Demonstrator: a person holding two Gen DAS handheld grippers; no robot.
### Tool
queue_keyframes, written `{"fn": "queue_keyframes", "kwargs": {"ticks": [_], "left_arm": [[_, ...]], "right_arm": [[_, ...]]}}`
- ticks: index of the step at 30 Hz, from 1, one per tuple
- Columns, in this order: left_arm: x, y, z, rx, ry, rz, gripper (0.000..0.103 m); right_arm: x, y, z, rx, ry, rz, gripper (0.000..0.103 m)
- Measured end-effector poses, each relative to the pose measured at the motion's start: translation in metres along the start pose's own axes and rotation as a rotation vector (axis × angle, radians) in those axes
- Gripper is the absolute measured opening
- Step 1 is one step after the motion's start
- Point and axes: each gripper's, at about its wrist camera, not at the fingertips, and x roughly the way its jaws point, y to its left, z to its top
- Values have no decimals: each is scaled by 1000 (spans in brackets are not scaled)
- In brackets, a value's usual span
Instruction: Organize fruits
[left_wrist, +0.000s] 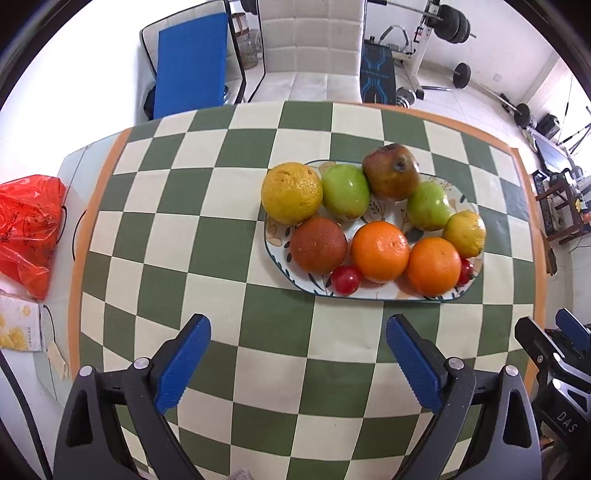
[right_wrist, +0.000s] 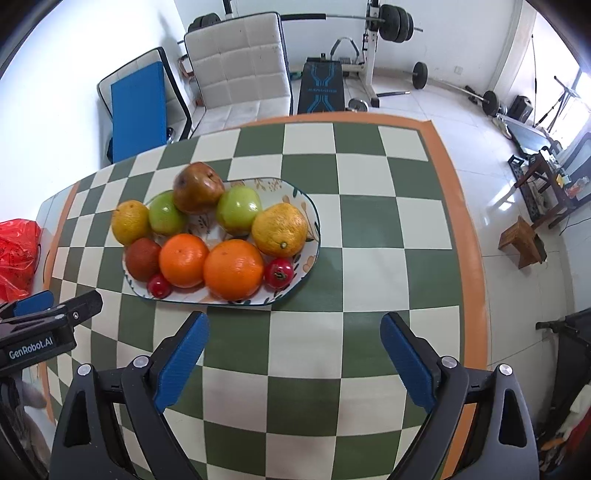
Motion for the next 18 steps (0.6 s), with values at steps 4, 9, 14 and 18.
{"fn": "queue_keyframes", "kwargs": {"ticks": [4,9,14,18], "left_arm": [[-27,0,-11,16,-53,-2,97],[-67,3,-28,29,-136,-13,97],[-105,9,-45,39,-203,-31,97],[-139,14,-62,48,-251,-43,97]], "right_arm": [[-27,5,-8,9,-45,-15,96],[-63,11,-21,6,-88,-34,96],[-111,13,-37,19,-147,-35,96],[-154,14,-52,29,-200,-30,96]]}}
